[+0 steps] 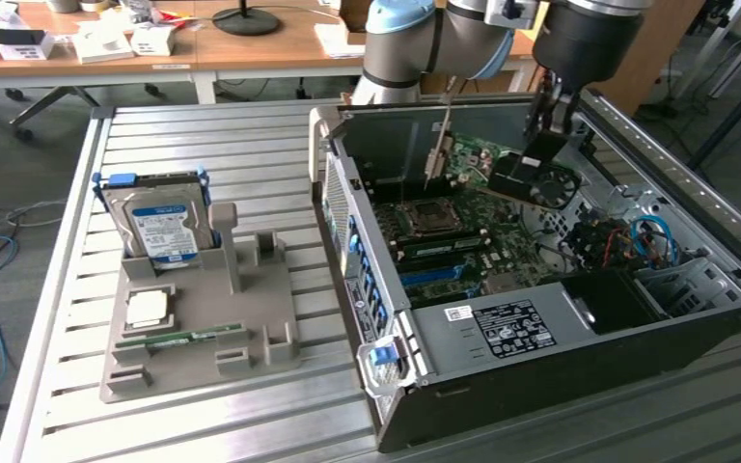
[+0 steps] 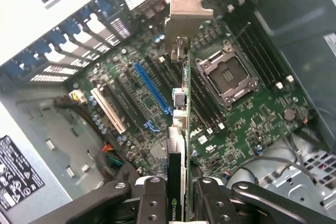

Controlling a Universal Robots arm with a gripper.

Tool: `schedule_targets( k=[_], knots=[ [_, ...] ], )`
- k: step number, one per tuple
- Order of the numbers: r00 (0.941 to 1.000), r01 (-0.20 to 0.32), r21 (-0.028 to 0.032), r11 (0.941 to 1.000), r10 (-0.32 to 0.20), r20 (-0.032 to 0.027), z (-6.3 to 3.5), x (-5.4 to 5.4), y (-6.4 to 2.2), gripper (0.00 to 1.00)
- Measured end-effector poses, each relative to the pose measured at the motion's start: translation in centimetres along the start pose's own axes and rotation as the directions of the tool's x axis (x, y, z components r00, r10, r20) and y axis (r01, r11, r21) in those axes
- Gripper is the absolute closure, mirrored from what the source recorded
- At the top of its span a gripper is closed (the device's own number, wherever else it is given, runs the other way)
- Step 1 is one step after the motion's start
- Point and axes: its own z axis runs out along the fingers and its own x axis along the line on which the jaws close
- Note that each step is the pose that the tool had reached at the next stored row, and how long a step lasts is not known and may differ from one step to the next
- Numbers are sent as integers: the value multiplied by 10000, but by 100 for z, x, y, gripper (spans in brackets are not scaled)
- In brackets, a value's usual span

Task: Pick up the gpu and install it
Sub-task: 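Insert the gpu into the slot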

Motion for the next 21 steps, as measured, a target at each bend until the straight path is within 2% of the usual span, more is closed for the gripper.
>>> schedule_targets(
  k=[5, 11, 16, 21],
  knots=[
    [9974, 725, 33, 9974, -725, -39, 13, 0, 1, 74],
    [9878, 1556, 56, 9878, -1556, -67, 31, -1, 3, 74],
    [9740, 2265, 69, 9740, -2265, -78, 47, -2, 3, 74],
    [9539, 3002, 77, 9539, -3001, -82, 62, -2, 4, 74]
  ],
)
